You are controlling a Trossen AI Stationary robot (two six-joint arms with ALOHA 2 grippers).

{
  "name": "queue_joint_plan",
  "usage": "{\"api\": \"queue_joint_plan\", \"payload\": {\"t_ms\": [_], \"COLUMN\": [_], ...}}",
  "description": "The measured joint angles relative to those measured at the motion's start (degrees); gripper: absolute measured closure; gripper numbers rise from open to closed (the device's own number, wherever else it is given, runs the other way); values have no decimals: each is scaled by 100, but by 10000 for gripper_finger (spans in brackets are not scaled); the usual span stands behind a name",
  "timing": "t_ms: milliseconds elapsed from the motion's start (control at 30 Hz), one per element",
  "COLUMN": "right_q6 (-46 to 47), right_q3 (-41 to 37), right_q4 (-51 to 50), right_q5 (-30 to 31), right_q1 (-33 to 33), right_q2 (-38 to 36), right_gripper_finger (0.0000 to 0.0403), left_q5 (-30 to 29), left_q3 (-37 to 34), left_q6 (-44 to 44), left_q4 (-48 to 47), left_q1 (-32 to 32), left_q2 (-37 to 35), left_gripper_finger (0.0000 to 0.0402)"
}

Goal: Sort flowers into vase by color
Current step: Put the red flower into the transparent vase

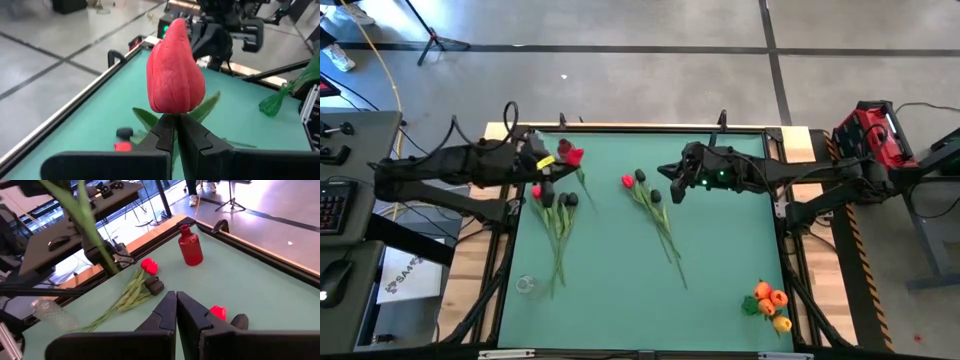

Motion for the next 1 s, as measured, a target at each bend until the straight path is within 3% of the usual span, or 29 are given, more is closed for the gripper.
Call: {"api": "queue_joint_plan", "payload": {"t_ms": [200, 500, 700, 1000], "right_q6": [-13, -12, 188, 442], "right_q3": [-4, -4, -4, -4], "right_q4": [16, 18, 20, 20], "right_q5": [-213, -312, -493, -648], "right_q1": [-236, -302, -302, -284], "right_q2": [0, 0, 0, 0], "right_gripper_finger": [402, 402, 402, 402], "left_q5": [-661, -931, -916, -254], "left_q3": [309, 349, 1073, 1984], "left_q6": [-955, -2403, -2298, -2254], "left_q4": [-960, -1603, -1615, -2435], "left_q1": [-729, -1596, -2200, -3217], "left_q2": [12, 16, 70, 371], "left_gripper_finger": [401, 401, 401, 401]}}
